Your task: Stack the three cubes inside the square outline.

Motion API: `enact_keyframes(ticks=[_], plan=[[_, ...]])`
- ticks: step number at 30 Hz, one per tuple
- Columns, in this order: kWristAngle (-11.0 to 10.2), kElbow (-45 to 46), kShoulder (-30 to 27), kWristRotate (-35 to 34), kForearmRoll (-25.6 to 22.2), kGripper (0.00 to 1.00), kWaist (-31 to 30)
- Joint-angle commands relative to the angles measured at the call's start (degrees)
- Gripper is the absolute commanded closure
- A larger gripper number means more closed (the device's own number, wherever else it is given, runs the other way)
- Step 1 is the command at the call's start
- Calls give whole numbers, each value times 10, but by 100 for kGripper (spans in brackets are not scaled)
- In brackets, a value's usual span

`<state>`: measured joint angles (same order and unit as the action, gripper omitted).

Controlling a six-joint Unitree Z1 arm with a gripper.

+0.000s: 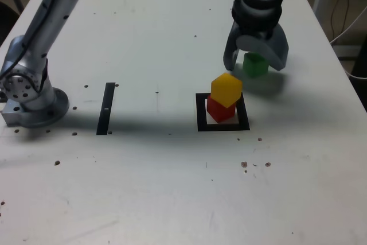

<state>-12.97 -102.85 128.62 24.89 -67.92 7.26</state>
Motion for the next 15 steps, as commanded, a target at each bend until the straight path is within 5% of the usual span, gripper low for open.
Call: enact_keyframes(ticks=[1, 15], plan=[[-3, -7, 14, -1, 6, 1, 0], [-10, -29, 31, -1, -9, 10, 0]])
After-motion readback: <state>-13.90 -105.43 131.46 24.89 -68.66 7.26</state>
